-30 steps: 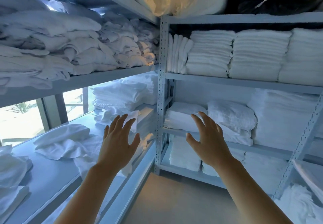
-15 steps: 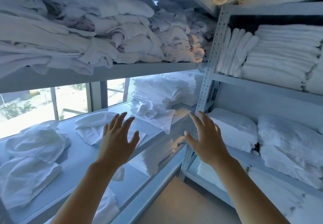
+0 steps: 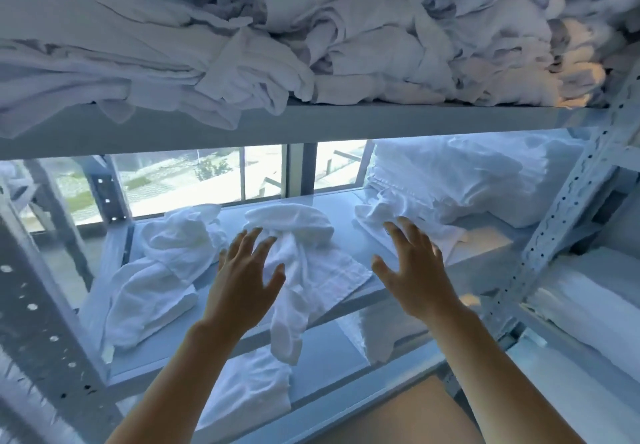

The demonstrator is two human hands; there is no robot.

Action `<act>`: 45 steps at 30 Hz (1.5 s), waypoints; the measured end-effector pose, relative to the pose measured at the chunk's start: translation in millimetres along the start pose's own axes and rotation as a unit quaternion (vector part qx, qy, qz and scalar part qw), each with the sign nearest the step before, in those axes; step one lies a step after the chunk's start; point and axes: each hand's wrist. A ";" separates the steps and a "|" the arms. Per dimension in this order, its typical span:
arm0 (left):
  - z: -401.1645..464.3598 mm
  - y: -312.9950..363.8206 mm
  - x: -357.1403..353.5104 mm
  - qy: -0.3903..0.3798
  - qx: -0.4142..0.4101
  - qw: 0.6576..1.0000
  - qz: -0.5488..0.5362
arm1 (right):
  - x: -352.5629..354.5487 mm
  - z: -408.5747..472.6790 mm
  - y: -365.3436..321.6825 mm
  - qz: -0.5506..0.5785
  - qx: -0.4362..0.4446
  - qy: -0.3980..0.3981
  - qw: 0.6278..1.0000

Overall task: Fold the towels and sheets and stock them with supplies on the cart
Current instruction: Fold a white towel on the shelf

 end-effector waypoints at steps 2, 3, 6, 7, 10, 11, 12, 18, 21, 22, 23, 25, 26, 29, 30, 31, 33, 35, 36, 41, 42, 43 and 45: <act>-5.3 -9.7 -2.0 0.003 0.028 0.999 0.023 | -21.4 14.1 -4.0 0.019 0.025 -0.016 0.999; -8.6 -15.2 -1.9 0.004 0.042 0.998 0.036 | -32.7 20.0 -7.5 0.028 0.037 -0.025 0.999; -21.4 -32.9 1.7 -0.005 0.084 0.994 0.070 | -63.5 32.3 -24.2 0.050 0.068 -0.052 0.995; -26.1 -39.3 3.8 -0.009 0.098 0.992 0.080 | -73.2 34.8 -31.5 0.058 0.078 -0.061 0.993; -37.0 -61.2 10.9 -0.014 0.129 0.986 0.103 | -100.9 41.3 -55.1 0.080 0.109 -0.088 0.987; -39.2 -69.5 12.5 -0.014 0.136 0.984 0.110 | -110.2 43.9 -63.0 0.088 0.116 -0.097 0.984; -40.8 -78.2 13.9 -0.013 0.143 0.983 0.116 | -119.5 47.0 -70.7 0.098 0.124 -0.106 0.982; -40.2 -130.3 8.5 -0.029 0.171 0.976 0.132 | -166.0 63.5 -113.9 0.123 0.143 -0.135 0.973; -32.1 -161.3 -1.0 -0.039 0.189 0.972 0.133 | -184.6 73.4 -132.0 0.118 0.148 -0.145 0.971; -29.1 -171.6 -5.9 -0.045 0.190 0.972 0.134 | -190.8 76.8 -136.5 0.112 0.152 -0.149 0.971; -25.5 -181.9 -11.6 -0.053 0.190 0.971 0.135 | -197.2 80.4 -140.7 0.105 0.154 -0.153 0.970; -18.4 -200.7 -24.7 -0.074 0.197 0.969 0.133 | -209.3 86.1 -146.9 0.093 0.155 -0.161 0.970; -14.7 -209.6 -32.1 -0.090 0.203 0.966 0.133 | -215.0 87.8 -148.8 0.090 0.152 -0.163 0.971; -5.4 -235.1 -55.5 -0.149 0.219 0.954 0.142 | -229.6 89.4 -149.5 0.087 0.138 -0.169 0.972; -3.1 -242.7 -62.8 -0.169 0.225 0.949 0.145 | -233.9 89.7 -147.7 0.085 0.135 -0.173 0.972; -1.6 -249.3 -69.5 -0.186 0.230 0.944 0.148 | -238.0 90.4 -145.0 0.084 0.131 -0.178 0.972; 0.1 -259.8 -82.6 -0.214 0.246 0.934 0.149 | -245.1 95.0 -137.4 0.084 0.120 -0.182 0.972; -1.2 -266.6 -96.2 -0.240 0.269 0.922 0.143 | -253.1 101.9 -128.0 0.081 0.107 -0.180 0.974; -3.9 -268.3 -103.0 -0.252 0.278 0.916 0.141 | -258.0 105.3 -122.7 0.072 0.104 -0.179 0.976; -25.6 -260.4 -132.8 -0.269 0.265 0.913 0.154 | -294.2 119.4 -92.1 -0.001 0.143 -0.215 0.966; -27.6 -256.9 -135.5 -0.264 0.261 0.915 0.158 | -302.2 121.9 -84.1 -0.009 0.142 -0.226 0.964; -29.8 -253.2 -137.3 -0.262 0.256 0.916 0.162 | -310.0 124.4 -75.9 -0.014 0.137 -0.237 0.962; -36.7 -244.8 -140.1 -0.253 0.249 0.920 0.164 | -324.3 127.3 -58.5 -0.018 0.126 -0.258 0.958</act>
Point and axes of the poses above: each hand's wrist, its own z-axis towards the middle knuckle, its own x-axis out of the back of the hand, y = z × x, and after that the axes turned 5 degrees about y, right-handed
